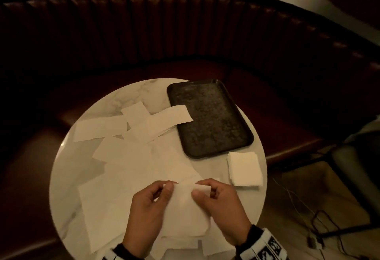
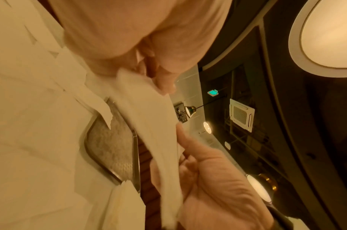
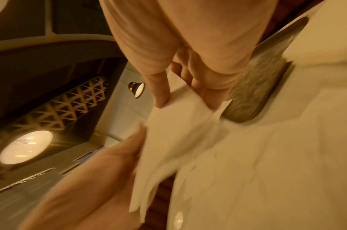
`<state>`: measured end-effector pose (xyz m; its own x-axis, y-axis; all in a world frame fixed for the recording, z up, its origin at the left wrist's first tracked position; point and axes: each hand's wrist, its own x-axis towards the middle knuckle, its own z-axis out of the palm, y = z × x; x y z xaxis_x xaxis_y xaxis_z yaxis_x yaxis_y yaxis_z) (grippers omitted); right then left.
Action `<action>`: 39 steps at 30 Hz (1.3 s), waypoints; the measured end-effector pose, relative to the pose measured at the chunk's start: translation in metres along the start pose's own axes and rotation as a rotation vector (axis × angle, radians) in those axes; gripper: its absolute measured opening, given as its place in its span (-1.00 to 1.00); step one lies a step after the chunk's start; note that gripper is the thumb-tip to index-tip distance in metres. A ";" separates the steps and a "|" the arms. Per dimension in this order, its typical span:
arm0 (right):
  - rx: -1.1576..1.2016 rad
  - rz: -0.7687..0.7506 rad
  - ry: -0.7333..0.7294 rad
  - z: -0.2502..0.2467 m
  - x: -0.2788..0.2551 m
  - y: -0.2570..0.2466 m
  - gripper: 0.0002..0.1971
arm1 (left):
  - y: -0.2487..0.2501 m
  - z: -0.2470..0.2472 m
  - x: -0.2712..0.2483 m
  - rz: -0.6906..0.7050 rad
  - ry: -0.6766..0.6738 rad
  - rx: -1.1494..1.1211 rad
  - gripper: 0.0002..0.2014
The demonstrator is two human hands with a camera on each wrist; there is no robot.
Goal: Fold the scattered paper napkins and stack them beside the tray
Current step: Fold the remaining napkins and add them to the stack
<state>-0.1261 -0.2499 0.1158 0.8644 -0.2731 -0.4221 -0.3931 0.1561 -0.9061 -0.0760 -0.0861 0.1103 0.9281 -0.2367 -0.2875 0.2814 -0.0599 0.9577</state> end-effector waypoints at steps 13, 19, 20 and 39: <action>-0.930 0.080 0.363 -0.183 0.155 0.043 -0.89 | -0.096 -0.103 0.098 -0.262 0.341 0.719 -0.88; -0.966 0.180 0.526 -0.165 0.160 0.063 -0.70 | -0.093 -0.122 0.131 -0.340 0.416 1.034 -0.57; -0.958 0.200 0.556 -0.163 0.158 0.061 -0.62 | -0.091 -0.119 0.134 -0.282 0.364 1.086 -0.53; -0.869 -0.233 0.121 -0.063 0.059 0.038 -0.57 | -0.053 -0.094 0.170 0.099 0.061 1.132 -0.81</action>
<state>-0.1095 -0.3198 0.0546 0.9320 -0.3136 -0.1815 -0.3530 -0.6730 -0.6499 0.0899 -0.0320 0.0092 0.9529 -0.2434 -0.1807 -0.1469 -0.8921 0.4272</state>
